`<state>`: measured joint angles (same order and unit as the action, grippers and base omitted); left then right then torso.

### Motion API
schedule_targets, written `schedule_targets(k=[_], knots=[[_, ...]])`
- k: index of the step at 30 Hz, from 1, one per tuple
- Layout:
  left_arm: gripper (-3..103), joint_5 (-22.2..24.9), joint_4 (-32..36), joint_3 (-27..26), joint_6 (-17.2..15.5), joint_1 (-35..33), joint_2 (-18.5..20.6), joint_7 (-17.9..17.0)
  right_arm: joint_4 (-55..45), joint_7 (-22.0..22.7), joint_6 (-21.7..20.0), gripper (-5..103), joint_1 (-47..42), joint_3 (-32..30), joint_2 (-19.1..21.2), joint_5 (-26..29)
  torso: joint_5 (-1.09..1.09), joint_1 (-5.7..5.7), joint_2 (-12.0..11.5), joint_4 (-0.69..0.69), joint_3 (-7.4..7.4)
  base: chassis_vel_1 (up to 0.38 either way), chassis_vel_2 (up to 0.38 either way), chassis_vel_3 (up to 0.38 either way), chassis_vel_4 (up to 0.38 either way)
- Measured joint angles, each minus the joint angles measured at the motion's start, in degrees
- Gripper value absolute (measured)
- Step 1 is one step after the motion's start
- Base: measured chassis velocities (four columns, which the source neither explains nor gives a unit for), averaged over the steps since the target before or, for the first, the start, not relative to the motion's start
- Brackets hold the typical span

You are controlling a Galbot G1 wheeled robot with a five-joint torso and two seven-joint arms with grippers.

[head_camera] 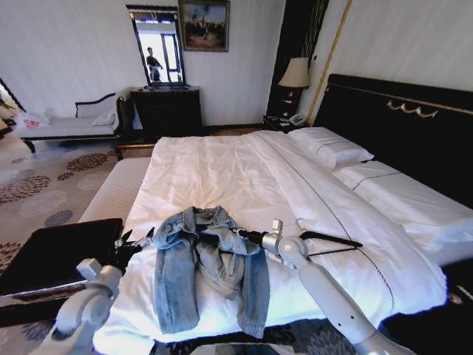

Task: Pick up the clothes from the bed and hang them on the clothes hanger.

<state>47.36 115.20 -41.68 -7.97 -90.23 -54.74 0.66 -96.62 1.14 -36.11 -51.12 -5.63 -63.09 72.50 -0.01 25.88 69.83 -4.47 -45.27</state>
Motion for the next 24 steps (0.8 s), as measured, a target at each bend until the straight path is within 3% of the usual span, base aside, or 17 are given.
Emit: schedule_targets(k=[1,8,15,21,22,24], knots=[[100,1.04,-0.88,2.74,-0.07,1.55,2.41,0.2,0.11,0.08,0.03,1,0.41,0.08,0.05,0.0,0.0,0.0,0.0,0.0,0.0,0.0,0.0,0.0,0.0],[99,1.98,-3.11,8.78,-1.08,4.45,7.1,0.9,-0.46,0.32,0.11,1,0.78,0.11,0.6,0.23,0.01,0.0,0.0,-0.01,0.0,0.0,0.0,0.0,0.0],[90,2.52,-5.59,10.74,-1.32,6.09,9.46,1.19,-1.0,0.41,0.16,1,0.83,0.04,0.89,0.33,0.01,0.0,0.0,0.0,0.0,0.0,0.0,0.0,0.0],[65,3.13,-7.07,13.01,-1.65,8.3,10.25,1.69,-1.49,0.68,0.22,1,1.18,0.0,0.86,0.52,0.01,0.0,0.0,0.0,0.0,0.0,0.0,0.0,0.0],[65,3.13,-7.07,13.01,-1.65,8.3,10.25,1.69,-1.49,0.68,0.22,1,1.18,0.0,0.86,0.52,0.01,0.0,0.0,0.0,0.0,0.0,0.0,0.0,0.0],[53,3.13,-7.69,14.2,-1.75,9.44,10.26,1.86,-1.69,0.8,0.22,1,1.19,-0.01,0.87,0.6,0.01,0.0,0.0,0.0,0.0,0.0,0.0,0.0,0.0]])
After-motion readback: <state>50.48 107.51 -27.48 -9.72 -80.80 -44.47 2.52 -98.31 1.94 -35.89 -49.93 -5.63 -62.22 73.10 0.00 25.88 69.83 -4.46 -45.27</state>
